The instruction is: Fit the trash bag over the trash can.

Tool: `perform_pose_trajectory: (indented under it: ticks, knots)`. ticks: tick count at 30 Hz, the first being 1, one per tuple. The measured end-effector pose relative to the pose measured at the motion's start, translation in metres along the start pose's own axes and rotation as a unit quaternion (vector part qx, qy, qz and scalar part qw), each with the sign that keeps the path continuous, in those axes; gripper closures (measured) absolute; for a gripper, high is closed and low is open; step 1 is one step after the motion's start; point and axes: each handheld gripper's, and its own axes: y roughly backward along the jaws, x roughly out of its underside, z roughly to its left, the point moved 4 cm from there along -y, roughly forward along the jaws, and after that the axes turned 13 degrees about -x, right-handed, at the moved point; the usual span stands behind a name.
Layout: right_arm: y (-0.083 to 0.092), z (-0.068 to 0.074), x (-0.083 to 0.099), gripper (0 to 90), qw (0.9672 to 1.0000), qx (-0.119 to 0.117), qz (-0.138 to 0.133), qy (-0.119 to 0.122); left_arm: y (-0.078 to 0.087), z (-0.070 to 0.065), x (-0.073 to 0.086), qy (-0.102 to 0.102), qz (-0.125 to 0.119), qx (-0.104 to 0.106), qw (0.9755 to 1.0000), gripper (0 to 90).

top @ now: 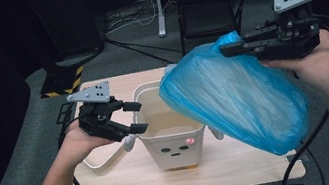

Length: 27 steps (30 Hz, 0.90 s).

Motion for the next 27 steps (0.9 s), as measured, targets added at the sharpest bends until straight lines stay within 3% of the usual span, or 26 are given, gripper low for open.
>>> perform_pose_trajectory:
  ticks: [10, 17, 21, 27]
  knots:
    - [-0.003, 0.008, -0.011, 88.3, 0.9997, -0.013, -0.011, 0.017, -0.012, 0.000, -0.004, 0.011, -0.014, 0.028, 0.9994, 29.7]
    - [-0.007, 0.011, -0.013, 88.3, 0.9993, -0.023, -0.015, 0.023, -0.025, 0.004, -0.008, 0.034, -0.024, 0.045, 0.9981, 29.7]
    - [-0.016, 0.011, -0.009, 88.3, 0.9991, -0.033, -0.009, 0.024, -0.027, 0.005, -0.012, 0.038, -0.043, 0.057, 0.9967, 29.3]
    - [-0.032, 0.004, 0.007, 88.3, 0.9988, -0.047, 0.004, 0.008, -0.022, 0.005, -0.015, 0.036, -0.063, 0.058, 0.9957, 29.1]
